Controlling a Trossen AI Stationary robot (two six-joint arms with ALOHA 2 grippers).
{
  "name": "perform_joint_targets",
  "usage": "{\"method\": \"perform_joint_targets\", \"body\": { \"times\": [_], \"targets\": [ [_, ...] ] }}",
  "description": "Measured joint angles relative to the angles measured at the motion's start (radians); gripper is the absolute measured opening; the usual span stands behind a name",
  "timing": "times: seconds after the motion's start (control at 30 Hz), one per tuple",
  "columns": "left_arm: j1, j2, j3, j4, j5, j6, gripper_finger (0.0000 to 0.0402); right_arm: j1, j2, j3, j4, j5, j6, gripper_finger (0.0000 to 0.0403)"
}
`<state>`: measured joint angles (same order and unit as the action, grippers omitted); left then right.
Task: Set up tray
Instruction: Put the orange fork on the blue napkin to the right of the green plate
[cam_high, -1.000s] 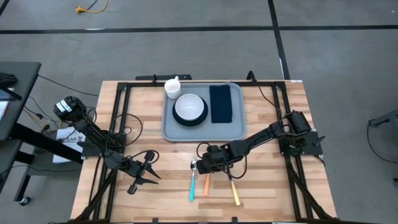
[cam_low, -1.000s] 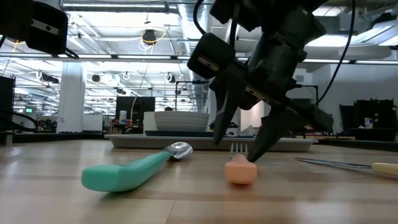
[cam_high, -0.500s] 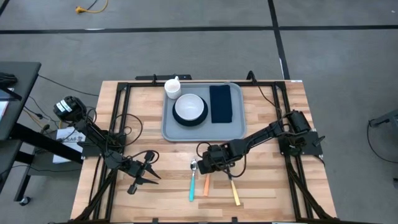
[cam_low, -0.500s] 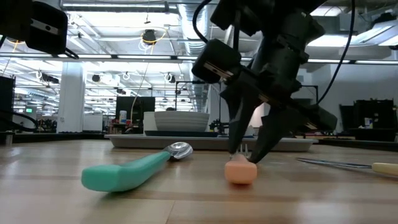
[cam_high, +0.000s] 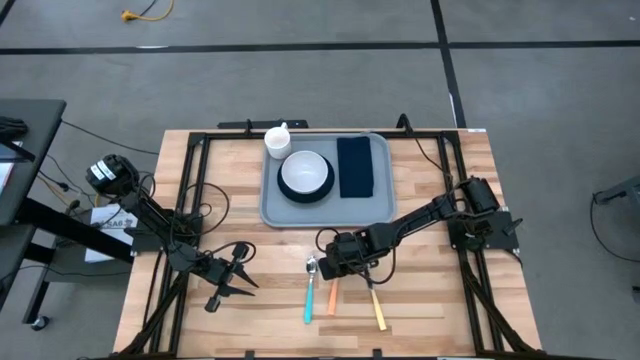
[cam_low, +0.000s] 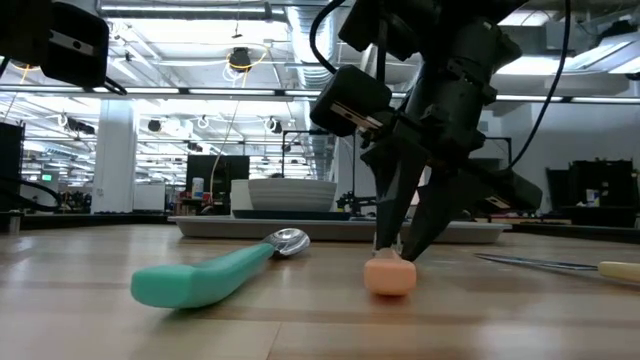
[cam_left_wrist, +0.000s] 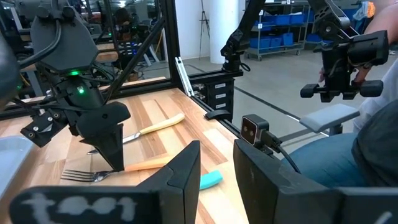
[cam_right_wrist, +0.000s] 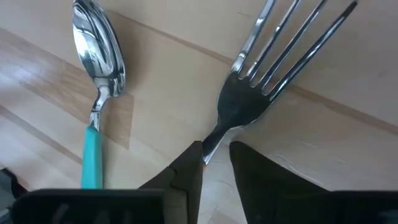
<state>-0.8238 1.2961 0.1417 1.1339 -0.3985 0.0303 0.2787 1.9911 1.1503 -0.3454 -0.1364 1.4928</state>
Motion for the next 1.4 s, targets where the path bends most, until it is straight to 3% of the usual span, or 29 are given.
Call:
{"method": "perform_joint_targets", "body": {
  "times": [0.4,0.83,1.27,1.4],
  "targets": [
    [0.000,0.000,0.000,0.000,0.000,0.000,0.0087,0.000,0.000,0.002,-0.017,0.003,0.008,0.0075],
    [0.000,0.000,0.000,-0.002,0.000,0.000,0.0087,-0.030,-0.007,0.005,-0.069,-0.034,-0.047,0.0011],
    [0.000,0.000,0.000,-0.003,0.000,0.000,0.0087,-0.063,0.006,0.176,-0.462,0.024,-0.160,0.0001],
    [0.000,0.000,0.000,-0.003,0.000,0.000,0.0087,-0.067,0.007,0.189,-0.488,0.026,-0.166,0.0002]
  ]
}}
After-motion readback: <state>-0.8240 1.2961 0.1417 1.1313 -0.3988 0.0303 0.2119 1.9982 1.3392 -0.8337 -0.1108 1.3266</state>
